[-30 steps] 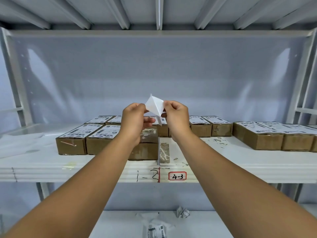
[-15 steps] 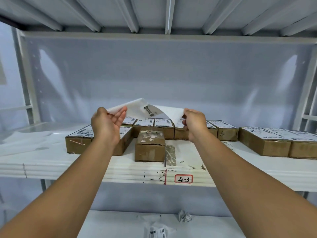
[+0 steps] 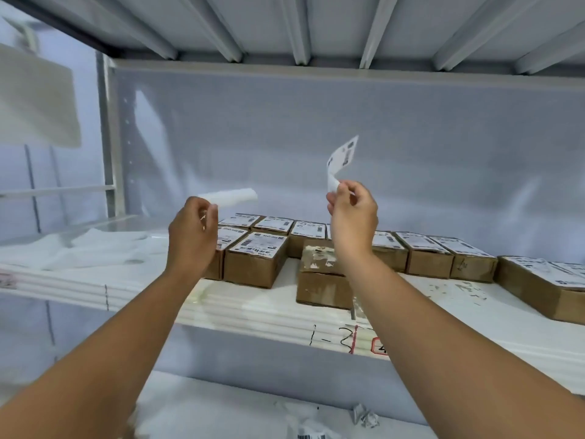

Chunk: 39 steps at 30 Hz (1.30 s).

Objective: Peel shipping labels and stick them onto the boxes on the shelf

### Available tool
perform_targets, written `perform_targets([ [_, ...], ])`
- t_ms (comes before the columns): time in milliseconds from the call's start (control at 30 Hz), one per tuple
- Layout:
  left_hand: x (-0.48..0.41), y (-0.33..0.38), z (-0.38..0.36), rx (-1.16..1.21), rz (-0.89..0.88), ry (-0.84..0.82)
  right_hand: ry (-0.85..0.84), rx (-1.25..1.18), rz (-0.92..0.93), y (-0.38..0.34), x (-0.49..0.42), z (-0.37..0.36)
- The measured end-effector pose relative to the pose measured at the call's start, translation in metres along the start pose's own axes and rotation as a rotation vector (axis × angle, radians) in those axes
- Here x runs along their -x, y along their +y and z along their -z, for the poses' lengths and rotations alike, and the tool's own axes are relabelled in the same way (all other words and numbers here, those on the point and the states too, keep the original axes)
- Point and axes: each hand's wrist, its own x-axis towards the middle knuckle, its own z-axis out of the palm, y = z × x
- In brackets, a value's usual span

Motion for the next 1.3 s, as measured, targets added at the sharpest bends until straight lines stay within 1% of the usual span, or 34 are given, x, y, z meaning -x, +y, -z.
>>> perform_targets([
  [100,-0.010,-0.026,0.012,-0.027,0.002,0.052,-0.088,0.064,0.051,-0.003,0.011,-0.019],
  [200,-0.024,-0.059,0.028,-0.149,0.122,0.081,-0.196,0.141,0.169,-0.009,0.023,-0.036],
  [233,-0.027,-0.071,0.034,-0.213,0.146,0.049,-0.246,0.175,0.207,-0.011,0.027,-0.041],
  [300,-0.030,-0.093,0.041,-0.345,0.165,-0.073,-0.333,0.231,0.262,-0.014,0.034,-0.052],
  [367,-0.033,-0.105,0.043,-0.411,0.182,-0.186,-0.393,0.255,0.276,-0.014,0.040,-0.064],
  [433,-0.035,-0.108,0.039,-0.524,0.157,-0.273,-0.440,0.266,0.263,-0.013,0.045,-0.075],
  [467,-0.035,-0.108,0.037,-0.628,0.156,-0.297,-0.458,0.268,0.254,-0.011,0.047,-0.081],
  [533,-0.034,-0.108,0.036,-0.828,0.155,-0.292,-0.479,0.268,0.244,-0.006,0.053,-0.089],
  [600,-0.033,-0.112,0.036,-0.877,0.159,-0.259,-0.482,0.277,0.244,-0.001,0.057,-0.093],
  [633,-0.032,-0.113,0.037,-0.848,0.168,-0.233,-0.485,0.283,0.239,0.002,0.059,-0.095],
  [700,-0.032,-0.116,0.037,-0.683,0.178,-0.126,-0.491,0.285,0.219,0.006,0.061,-0.095],
  [800,-0.028,-0.110,0.040,-0.271,0.130,0.059,-0.485,0.288,0.195,0.008,0.060,-0.092],
  [833,-0.025,-0.106,0.043,-0.179,0.095,0.097,-0.473,0.290,0.197,0.008,0.060,-0.090],
  [900,-0.019,-0.098,0.049,-0.138,0.047,0.134,-0.440,0.288,0.202,0.009,0.059,-0.086],
  [967,-0.015,-0.078,0.050,-0.084,0.046,0.159,-0.396,0.277,0.210,0.010,0.059,-0.083],
  [1033,-0.009,-0.042,0.045,0.150,0.059,0.103,-0.351,0.261,0.227,0.009,0.059,-0.080],
  [1067,-0.007,-0.023,0.040,0.273,0.058,0.033,-0.333,0.248,0.237,0.009,0.060,-0.078],
  [1133,-0.001,0.014,0.027,0.398,0.077,-0.118,-0.301,0.222,0.261,0.007,0.061,-0.074],
  [1200,0.003,0.041,0.014,0.514,0.189,-0.201,-0.274,0.212,0.285,0.005,0.061,-0.065],
  [1300,0.006,0.068,0.001,0.757,0.394,-0.223,-0.273,0.245,0.331,-0.001,0.059,-0.049],
])
